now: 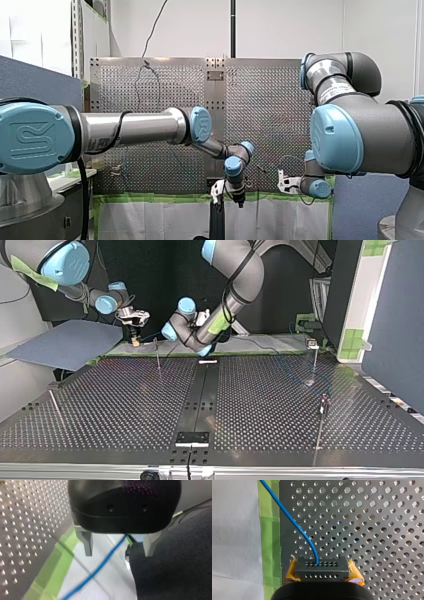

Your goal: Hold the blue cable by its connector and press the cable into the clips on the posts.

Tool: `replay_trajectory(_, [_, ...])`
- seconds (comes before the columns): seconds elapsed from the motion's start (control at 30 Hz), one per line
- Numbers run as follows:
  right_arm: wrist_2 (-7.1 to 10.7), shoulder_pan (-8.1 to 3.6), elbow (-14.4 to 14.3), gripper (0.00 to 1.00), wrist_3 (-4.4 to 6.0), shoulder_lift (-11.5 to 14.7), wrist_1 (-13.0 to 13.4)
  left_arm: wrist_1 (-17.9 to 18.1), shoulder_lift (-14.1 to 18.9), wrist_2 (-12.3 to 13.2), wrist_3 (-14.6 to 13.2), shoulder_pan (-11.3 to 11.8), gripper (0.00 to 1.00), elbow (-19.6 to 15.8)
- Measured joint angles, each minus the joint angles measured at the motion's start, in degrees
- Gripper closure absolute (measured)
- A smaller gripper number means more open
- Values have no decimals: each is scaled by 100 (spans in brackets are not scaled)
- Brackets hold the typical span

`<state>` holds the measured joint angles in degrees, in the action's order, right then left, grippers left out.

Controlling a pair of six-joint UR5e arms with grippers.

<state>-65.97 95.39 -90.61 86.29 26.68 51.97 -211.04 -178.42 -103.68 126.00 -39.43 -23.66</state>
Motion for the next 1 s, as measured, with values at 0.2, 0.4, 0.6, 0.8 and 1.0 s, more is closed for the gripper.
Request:
replay_trajectory(0.2, [4,1,0,100,19,0,6,2,-60,-75,-44,46,0,-120])
replay_trajectory(0.4, [4,-4,0,100,21,0,7,36,-63,-74,-46,63,0,-136])
replay_trajectory(0.6, [5,0,-1,100,21,0,8,100,-65,-51,-42,65,0,-136])
replay_trajectory(0.8, [-2,0,1,100,23,0,16,116,-60,-42,-78,66,0,-136])
replay_trajectory(1.0, [-3,-4,2,100,24,0,16,240,-53,-7,-198,24,47,-137])
